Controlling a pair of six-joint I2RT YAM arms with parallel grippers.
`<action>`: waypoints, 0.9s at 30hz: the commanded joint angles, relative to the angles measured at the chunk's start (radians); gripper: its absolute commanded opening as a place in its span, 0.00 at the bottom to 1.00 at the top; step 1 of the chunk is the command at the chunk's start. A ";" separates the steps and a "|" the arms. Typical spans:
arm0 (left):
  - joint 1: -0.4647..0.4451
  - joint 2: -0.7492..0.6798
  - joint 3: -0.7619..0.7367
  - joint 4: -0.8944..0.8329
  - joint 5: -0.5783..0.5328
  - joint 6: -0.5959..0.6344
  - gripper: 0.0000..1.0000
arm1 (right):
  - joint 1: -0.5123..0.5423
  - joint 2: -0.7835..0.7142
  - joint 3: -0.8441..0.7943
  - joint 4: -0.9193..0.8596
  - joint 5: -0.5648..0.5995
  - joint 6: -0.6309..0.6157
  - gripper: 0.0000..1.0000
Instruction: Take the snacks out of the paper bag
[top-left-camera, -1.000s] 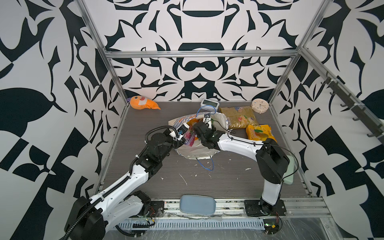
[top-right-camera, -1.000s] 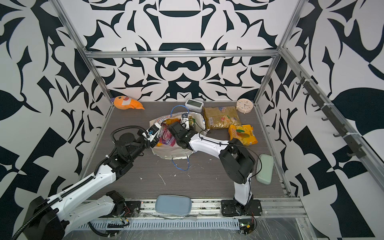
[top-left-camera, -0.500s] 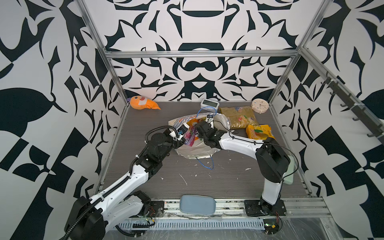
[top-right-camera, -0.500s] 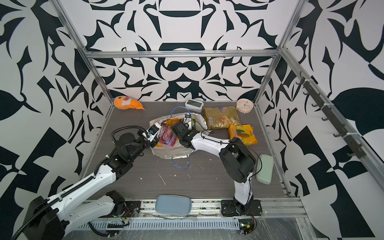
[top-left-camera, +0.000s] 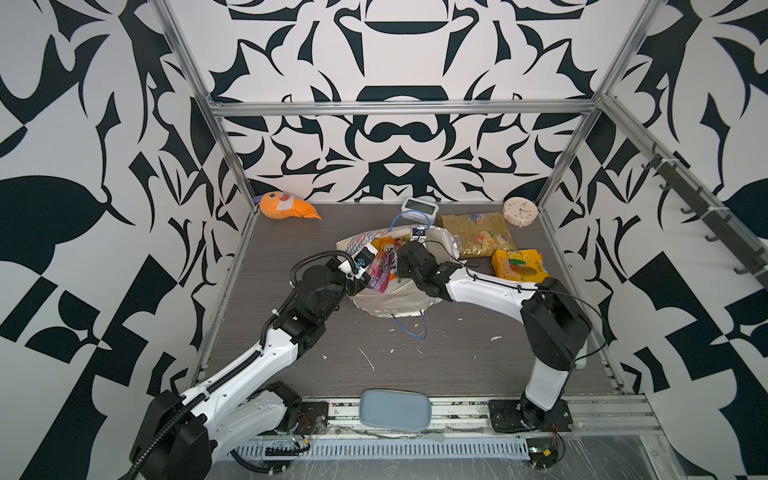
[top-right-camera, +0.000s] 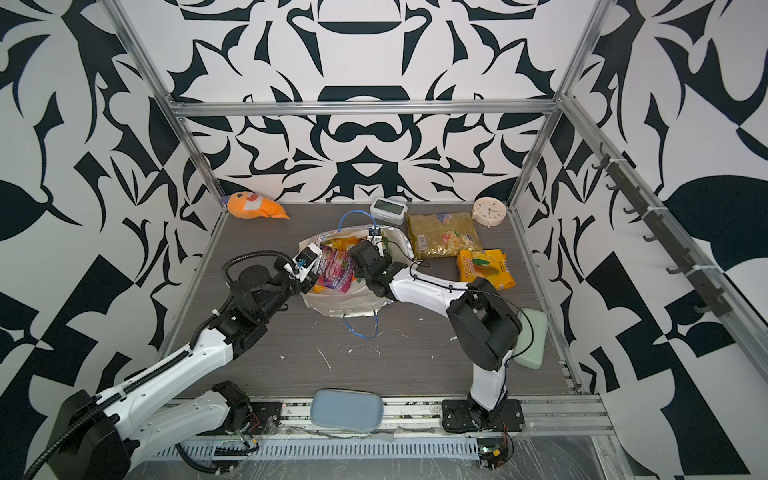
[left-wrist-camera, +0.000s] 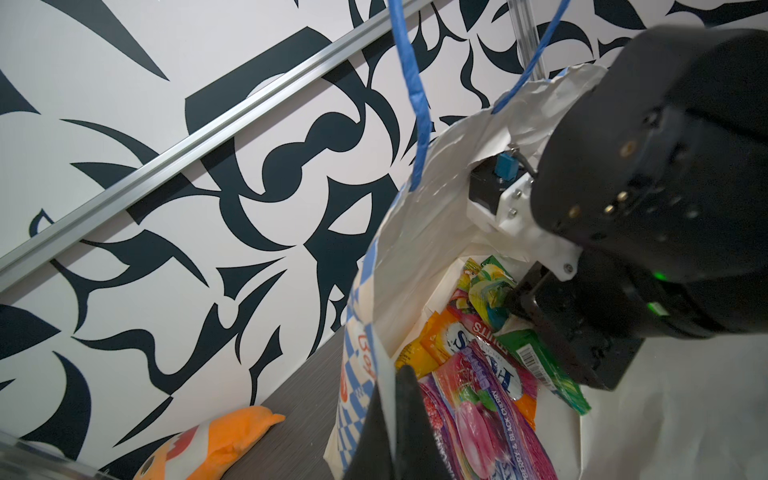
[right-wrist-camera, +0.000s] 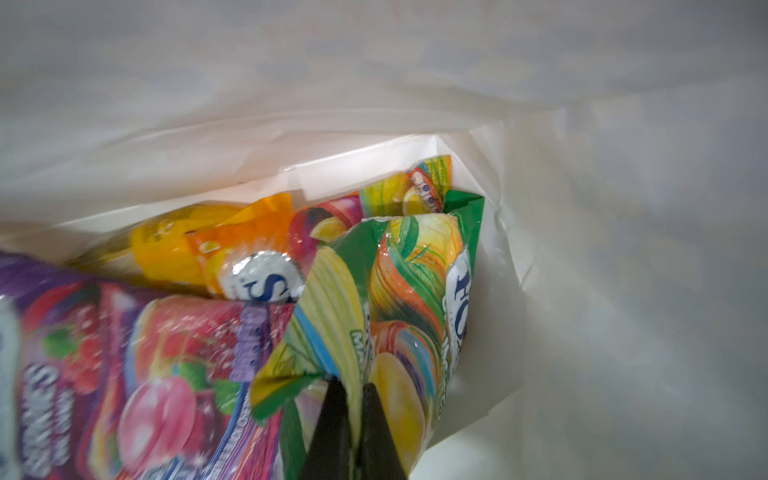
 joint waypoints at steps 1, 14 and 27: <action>-0.003 0.006 -0.003 0.059 -0.027 0.003 0.00 | -0.001 -0.093 -0.008 0.108 -0.098 -0.067 0.00; -0.003 0.047 0.016 0.096 -0.048 -0.005 0.00 | 0.001 -0.261 -0.065 0.195 -0.323 -0.165 0.00; -0.003 0.068 0.034 0.084 -0.074 -0.006 0.00 | 0.045 -0.134 0.060 -0.033 -0.339 -0.240 0.51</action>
